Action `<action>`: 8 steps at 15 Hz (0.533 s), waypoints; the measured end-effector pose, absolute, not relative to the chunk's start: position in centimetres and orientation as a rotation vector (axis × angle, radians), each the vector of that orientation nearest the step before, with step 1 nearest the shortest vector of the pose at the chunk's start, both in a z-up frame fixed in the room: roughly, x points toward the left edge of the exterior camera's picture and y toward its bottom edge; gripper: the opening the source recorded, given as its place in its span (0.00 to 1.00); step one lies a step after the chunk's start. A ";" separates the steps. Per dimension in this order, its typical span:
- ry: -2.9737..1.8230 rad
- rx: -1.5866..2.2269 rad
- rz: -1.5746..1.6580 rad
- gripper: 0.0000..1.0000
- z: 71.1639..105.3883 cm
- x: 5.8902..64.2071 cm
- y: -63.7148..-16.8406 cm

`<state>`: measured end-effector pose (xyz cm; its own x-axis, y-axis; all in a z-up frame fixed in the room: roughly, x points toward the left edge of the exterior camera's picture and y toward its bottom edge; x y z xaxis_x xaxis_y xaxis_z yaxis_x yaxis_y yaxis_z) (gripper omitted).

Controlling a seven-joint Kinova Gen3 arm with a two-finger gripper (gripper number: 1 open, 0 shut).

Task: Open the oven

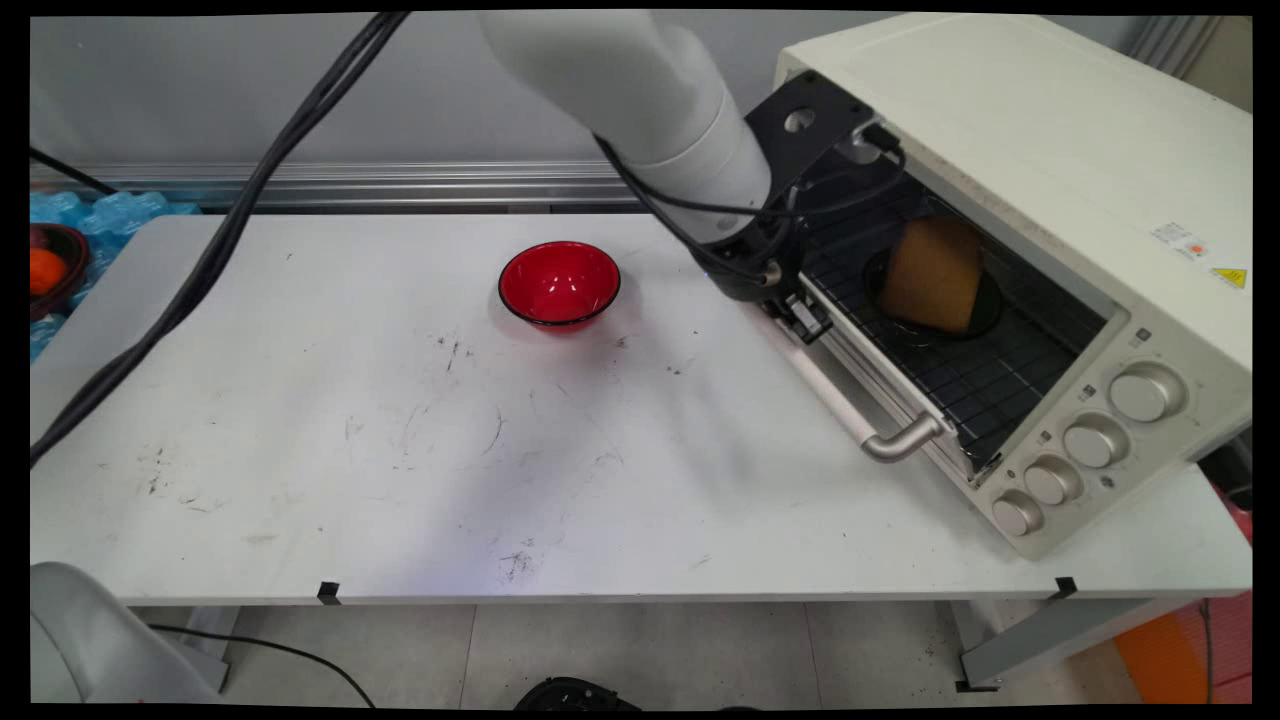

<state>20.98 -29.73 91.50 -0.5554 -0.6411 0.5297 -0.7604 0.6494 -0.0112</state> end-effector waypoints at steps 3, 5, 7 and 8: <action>-2.378 1.082 0.331 0.00 90.8 21.3 -29.3; -2.377 1.073 0.338 0.00 90.1 21.7 -29.0; -2.377 1.065 0.343 0.00 89.5 22.1 -28.7; -2.377 1.063 0.344 0.00 89.3 22.2 -28.6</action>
